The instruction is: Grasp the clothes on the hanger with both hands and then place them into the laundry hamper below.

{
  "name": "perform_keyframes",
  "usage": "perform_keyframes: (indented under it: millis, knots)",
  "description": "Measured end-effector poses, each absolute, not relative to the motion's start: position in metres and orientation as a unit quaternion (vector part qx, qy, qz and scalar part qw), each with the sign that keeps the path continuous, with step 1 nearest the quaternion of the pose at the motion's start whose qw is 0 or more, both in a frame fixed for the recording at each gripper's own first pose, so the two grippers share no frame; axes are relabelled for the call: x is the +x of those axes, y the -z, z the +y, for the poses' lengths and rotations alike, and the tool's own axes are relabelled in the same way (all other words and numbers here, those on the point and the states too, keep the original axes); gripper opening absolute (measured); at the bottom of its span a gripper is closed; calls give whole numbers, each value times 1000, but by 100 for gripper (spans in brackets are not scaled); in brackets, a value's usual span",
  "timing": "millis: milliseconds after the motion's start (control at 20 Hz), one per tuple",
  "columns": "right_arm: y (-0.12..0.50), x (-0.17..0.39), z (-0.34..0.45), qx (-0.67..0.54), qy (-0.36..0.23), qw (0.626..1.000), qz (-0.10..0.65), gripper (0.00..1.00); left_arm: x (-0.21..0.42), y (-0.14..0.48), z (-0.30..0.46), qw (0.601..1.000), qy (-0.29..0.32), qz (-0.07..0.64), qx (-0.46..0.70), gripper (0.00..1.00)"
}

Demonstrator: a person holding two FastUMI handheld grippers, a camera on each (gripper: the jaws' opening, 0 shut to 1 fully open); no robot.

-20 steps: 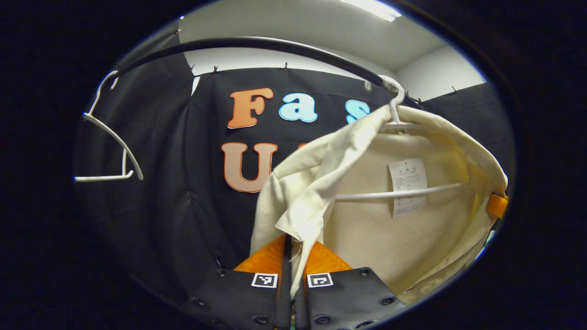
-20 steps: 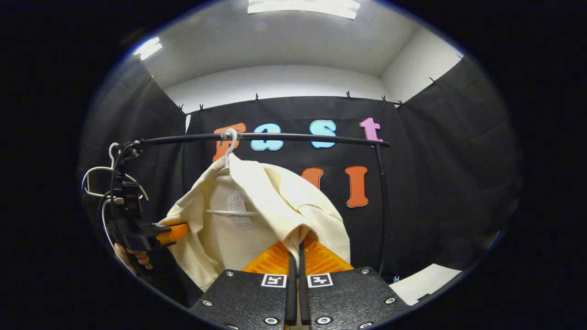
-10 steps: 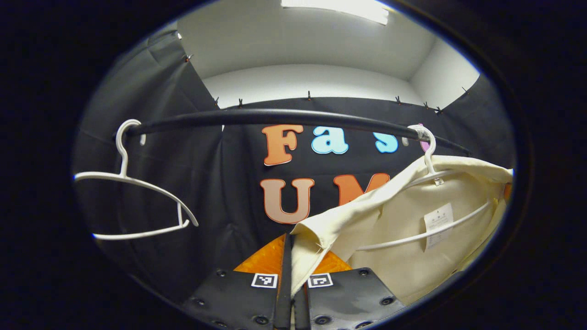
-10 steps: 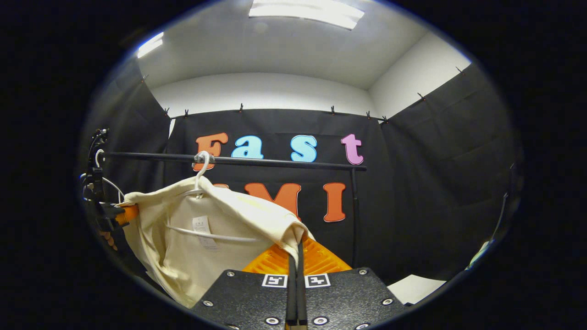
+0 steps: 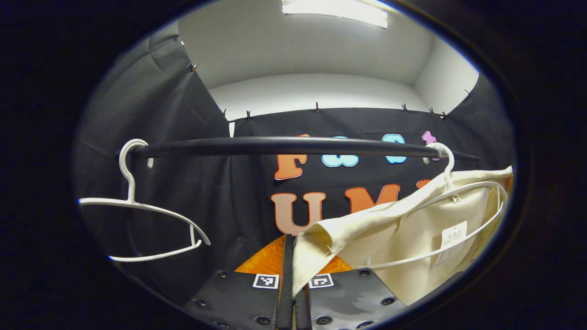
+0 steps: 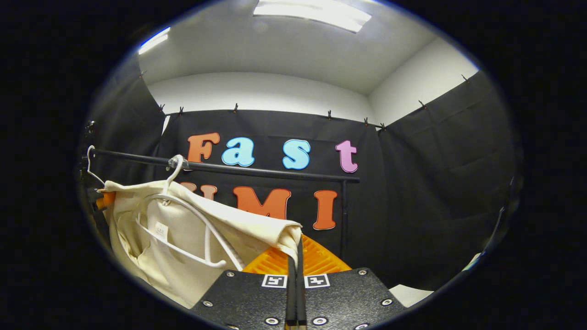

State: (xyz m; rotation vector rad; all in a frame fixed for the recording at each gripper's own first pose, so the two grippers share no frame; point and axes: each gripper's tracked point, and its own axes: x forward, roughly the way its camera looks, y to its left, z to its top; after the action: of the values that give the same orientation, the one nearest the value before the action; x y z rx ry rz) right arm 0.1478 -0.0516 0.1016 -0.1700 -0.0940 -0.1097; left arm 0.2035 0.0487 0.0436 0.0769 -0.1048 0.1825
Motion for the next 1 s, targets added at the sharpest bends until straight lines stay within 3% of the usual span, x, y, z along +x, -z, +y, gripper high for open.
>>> perform_keyframes:
  millis: [400,1000]
  knots:
    - [-35,170,-41,-21,-8,1000,-13,0,208,-19,66,991,-109,-38,61,10]
    - [43,180,-20,-74,0,997,-1,0,217,33,88,982,-155,-16,108,10]
